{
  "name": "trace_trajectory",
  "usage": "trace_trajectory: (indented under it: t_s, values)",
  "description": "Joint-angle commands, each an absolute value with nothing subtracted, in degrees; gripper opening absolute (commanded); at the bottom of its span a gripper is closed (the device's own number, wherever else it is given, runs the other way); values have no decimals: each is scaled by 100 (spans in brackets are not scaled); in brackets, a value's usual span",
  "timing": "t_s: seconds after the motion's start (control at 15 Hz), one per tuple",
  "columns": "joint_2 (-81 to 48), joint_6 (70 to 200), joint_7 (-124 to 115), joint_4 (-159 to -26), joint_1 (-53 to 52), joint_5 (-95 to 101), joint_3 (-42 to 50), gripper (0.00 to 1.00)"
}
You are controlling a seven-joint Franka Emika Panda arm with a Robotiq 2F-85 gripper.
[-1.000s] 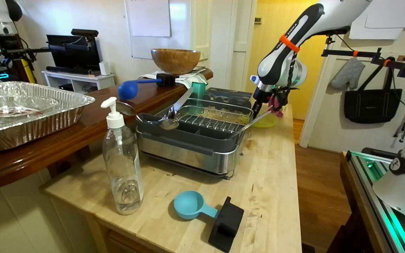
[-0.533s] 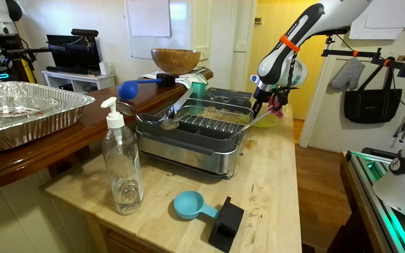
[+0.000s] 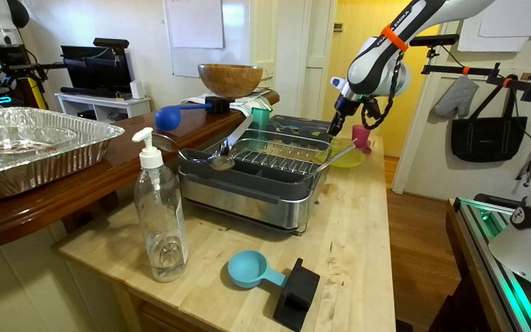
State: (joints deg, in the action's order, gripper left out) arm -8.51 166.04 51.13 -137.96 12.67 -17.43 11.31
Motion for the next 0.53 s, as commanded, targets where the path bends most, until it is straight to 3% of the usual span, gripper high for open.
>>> trace_trajectory:
  t_s: [0.0,0.47]
  values:
    - [-29,16395,5046,-14057,1123,-1123,1234,4]
    - [1045,15568,5321,-13908,743,-1882,794,4]
